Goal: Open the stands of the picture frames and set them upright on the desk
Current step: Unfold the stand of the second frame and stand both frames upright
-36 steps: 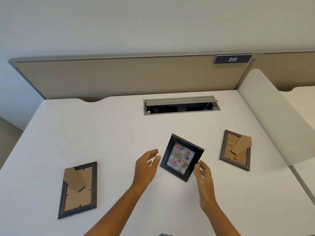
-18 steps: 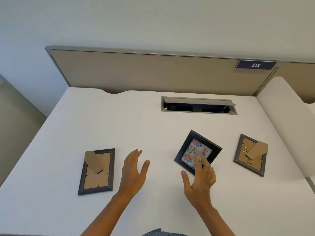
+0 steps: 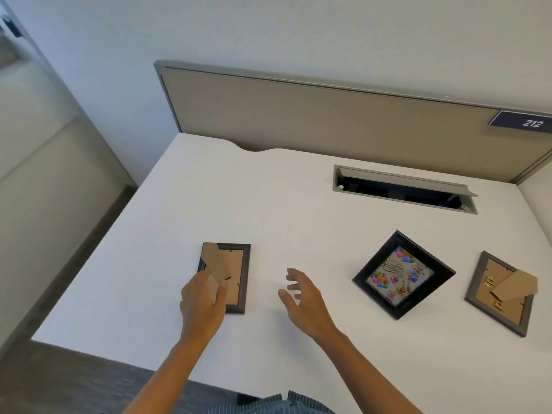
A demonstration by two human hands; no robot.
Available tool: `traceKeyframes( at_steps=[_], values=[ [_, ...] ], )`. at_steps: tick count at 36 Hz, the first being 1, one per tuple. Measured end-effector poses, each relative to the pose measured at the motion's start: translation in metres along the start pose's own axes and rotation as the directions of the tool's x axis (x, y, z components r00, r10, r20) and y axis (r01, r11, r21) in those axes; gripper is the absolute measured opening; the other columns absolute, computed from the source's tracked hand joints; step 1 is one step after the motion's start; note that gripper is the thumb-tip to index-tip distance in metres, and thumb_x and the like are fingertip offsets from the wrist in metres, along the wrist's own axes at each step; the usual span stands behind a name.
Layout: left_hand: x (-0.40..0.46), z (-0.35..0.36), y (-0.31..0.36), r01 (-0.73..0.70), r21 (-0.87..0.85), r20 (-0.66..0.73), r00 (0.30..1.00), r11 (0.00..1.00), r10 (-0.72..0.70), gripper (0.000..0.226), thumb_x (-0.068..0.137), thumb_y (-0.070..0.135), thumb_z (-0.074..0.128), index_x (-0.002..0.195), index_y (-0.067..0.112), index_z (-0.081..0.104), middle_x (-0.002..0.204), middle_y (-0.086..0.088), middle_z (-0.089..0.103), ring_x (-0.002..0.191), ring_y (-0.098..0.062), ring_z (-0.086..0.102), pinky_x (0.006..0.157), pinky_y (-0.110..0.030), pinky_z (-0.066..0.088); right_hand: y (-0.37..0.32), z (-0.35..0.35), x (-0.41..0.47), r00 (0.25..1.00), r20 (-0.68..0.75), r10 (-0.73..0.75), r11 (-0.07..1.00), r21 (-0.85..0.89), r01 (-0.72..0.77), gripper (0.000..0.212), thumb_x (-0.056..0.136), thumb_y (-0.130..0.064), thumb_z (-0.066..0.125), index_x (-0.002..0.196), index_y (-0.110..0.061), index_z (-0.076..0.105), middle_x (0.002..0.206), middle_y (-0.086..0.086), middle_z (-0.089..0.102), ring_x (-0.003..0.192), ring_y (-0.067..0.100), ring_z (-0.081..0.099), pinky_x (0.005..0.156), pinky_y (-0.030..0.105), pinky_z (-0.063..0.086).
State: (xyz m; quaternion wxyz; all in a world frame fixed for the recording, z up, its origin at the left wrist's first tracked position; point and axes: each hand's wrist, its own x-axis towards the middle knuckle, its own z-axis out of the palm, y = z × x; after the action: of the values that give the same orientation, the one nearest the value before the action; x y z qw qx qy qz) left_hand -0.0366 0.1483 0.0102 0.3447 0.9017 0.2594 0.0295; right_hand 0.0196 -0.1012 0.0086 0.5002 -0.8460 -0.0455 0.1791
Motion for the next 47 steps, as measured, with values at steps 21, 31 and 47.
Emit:
traceKeyframes(
  at_steps=[21, 31, 47],
  values=[
    [-0.009, -0.011, -0.033, 0.179, -0.015, 0.126, 0.976, 0.984, -0.176, 0.067, 0.103, 0.046, 0.059, 0.157, 0.011, 0.040, 0.159, -0.011, 0.048, 0.148, -0.035, 0.042, 0.117, -0.054, 0.041, -0.042, 0.100, 0.007, 0.955, 0.094, 0.281, 0.956, 0.063, -0.287, 0.067, 0.101, -0.028, 0.077, 0.160, -0.023, 0.045, 0.146, 0.000, 0.064, 0.118, 0.011, 0.062, 0.094, 0.022, 0.049],
    [-0.016, -0.021, -0.033, 0.133, -0.158, 0.137, 0.984, 0.978, -0.112, 0.070, 0.084, 0.018, 0.087, 0.145, 0.021, 0.053, 0.145, -0.009, 0.048, 0.131, -0.030, 0.055, 0.113, -0.057, 0.046, -0.053, 0.103, -0.002, 0.944, -0.008, 0.329, 0.895, 0.322, -0.309, 0.044, 0.093, -0.023, 0.087, 0.131, -0.026, 0.065, 0.133, -0.002, 0.067, 0.116, 0.011, 0.065, 0.085, 0.017, 0.053],
    [-0.009, -0.063, 0.006, -0.299, -0.237, -0.111, 0.953, 0.924, 0.280, 0.030, 0.088, -0.008, 0.078, 0.111, 0.011, 0.071, 0.113, -0.002, 0.064, 0.099, -0.009, 0.064, 0.083, -0.001, 0.049, -0.072, 0.059, -0.009, 0.919, -0.297, -0.260, 0.965, -0.100, 0.241, 0.028, 0.090, 0.003, 0.085, 0.116, -0.006, 0.081, 0.115, 0.006, 0.065, 0.099, 0.013, 0.070, 0.083, 0.014, 0.056]
  ],
)
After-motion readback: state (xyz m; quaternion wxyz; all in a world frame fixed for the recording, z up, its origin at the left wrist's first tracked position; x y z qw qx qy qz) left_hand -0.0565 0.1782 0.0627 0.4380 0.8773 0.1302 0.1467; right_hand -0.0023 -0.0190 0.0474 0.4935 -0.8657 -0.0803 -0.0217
